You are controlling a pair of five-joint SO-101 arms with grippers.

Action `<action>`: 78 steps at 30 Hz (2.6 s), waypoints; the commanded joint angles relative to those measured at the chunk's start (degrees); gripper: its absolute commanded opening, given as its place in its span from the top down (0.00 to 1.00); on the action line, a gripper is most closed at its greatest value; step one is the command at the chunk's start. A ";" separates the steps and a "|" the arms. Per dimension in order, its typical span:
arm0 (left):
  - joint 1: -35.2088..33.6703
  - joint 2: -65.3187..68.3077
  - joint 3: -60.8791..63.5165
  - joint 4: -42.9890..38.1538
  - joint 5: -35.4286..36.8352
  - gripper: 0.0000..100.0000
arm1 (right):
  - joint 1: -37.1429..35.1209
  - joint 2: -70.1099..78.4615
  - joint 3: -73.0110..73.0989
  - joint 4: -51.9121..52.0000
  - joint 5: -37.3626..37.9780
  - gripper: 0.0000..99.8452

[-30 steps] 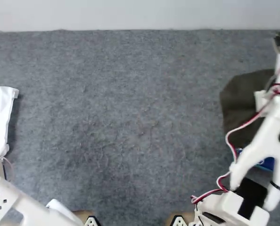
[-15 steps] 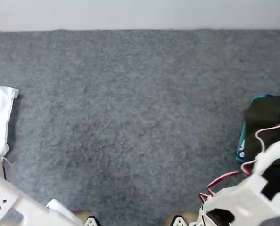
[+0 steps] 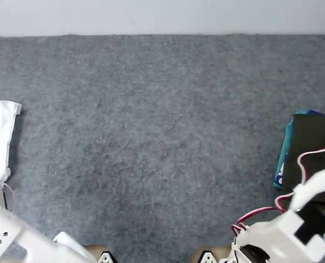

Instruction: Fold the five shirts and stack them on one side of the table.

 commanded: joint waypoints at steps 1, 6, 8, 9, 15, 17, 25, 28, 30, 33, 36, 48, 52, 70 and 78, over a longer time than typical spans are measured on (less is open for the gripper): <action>0.53 -0.09 -0.13 -0.79 -0.35 0.98 | -3.21 -1.89 -2.37 -1.71 -0.70 0.95; 0.44 -0.35 -0.13 -0.44 -0.35 0.98 | -0.40 9.27 -2.37 -11.12 1.49 0.96; 0.44 -0.35 -0.13 -0.44 -0.35 0.98 | 2.07 14.20 -2.64 -14.99 2.99 1.00; 0.44 -0.35 -0.13 -0.44 -0.35 0.98 | 3.30 16.48 -2.64 -16.48 4.13 0.99; 0.44 -0.35 0.04 -0.44 -0.35 0.98 | 8.40 29.05 -2.46 -25.71 6.07 0.99; 0.53 -0.35 1.10 -0.70 -0.35 0.98 | 8.40 32.57 -3.16 -26.68 6.07 0.99; 0.53 -0.35 1.80 -0.88 -0.35 0.98 | 6.29 29.67 -20.04 -8.66 5.89 0.99; 0.53 -0.35 0.13 -2.11 -0.35 0.98 | 5.23 27.21 -25.23 -2.07 5.89 0.99; 0.53 -0.35 -0.75 -2.99 -0.44 0.98 | 3.91 25.45 -27.25 2.77 5.89 0.99; 0.53 0.18 -0.48 -4.84 -0.62 0.98 | 0.84 22.90 -28.13 9.71 5.89 0.99; 0.53 0.18 1.89 -6.77 -0.70 0.91 | -0.66 19.38 -25.85 9.45 1.23 0.99; -2.99 6.15 17.98 -31.74 -5.45 0.77 | -11.21 -3.38 1.32 9.54 -1.14 0.99; -3.34 17.76 15.69 -35.43 -7.82 0.77 | -15.08 -13.58 12.48 9.45 -1.23 0.99; -6.95 66.02 -18.68 -36.22 -17.32 0.78 | -19.74 -33.54 28.66 9.45 -7.56 0.99; -5.01 68.31 -25.98 -34.90 -12.22 0.98 | -19.74 -34.07 28.66 9.45 -7.56 0.99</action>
